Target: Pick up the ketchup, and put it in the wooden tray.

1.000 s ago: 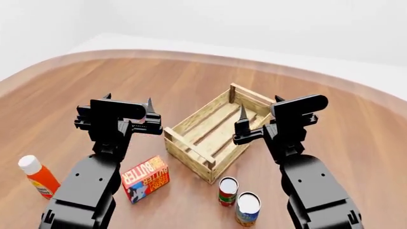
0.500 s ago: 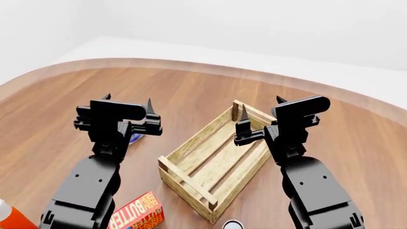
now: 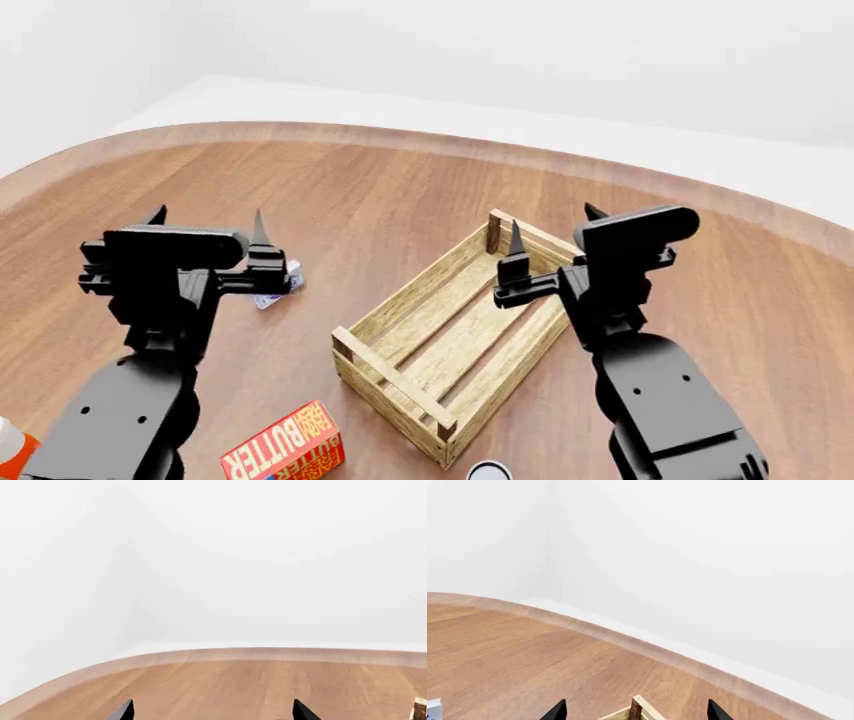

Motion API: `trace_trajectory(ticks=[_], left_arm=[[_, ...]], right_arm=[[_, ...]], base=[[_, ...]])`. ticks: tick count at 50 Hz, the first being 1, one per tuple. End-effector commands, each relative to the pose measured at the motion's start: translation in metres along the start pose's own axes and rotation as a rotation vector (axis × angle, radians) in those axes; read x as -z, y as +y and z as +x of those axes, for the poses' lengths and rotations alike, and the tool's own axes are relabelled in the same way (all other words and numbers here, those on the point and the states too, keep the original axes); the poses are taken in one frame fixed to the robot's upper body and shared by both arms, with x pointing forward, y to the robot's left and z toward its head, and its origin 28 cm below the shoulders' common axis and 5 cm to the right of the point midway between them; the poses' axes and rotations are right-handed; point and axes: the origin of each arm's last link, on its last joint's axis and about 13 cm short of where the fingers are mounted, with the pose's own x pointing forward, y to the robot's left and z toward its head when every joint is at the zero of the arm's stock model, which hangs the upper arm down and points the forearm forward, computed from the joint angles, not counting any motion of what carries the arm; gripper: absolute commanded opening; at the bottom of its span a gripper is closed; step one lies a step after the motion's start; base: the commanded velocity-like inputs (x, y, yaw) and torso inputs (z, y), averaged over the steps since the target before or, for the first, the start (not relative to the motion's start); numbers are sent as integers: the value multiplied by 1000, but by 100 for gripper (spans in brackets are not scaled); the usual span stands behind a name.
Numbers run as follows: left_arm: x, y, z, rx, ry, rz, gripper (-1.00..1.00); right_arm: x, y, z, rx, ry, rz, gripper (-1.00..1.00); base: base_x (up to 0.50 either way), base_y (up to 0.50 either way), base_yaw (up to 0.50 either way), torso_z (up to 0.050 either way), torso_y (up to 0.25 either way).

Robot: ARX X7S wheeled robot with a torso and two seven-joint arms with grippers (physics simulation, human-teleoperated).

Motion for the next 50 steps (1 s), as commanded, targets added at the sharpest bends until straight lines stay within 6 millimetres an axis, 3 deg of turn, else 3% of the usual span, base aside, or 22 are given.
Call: trace_trajectory(ticks=[1,12,25,32,50], left_arm=[[-6,24,-31,-110,4,6,100],[2,47,-66,-280,35,2,100],[28,64,-100,-453,104,23,100],[41,67,-107,-503,148,16,100],[46,77,-114,-614,323,-25,100]], right_arm=[[-3,-1,-6,-1,-8,-12,100],[-7,-3,-15,1,-20,-25,100],[-3,1,-14,-18,-18,-10,100],[-2,4,-12,-28,-14,-6,100],[1,5,-14,-23,-5,0,100]], base=[[0,0,0,0,0],[0,0,0,0,0],[0,0,0,0,0],[0,0,0,0,0],[0,0,0,0,0]])
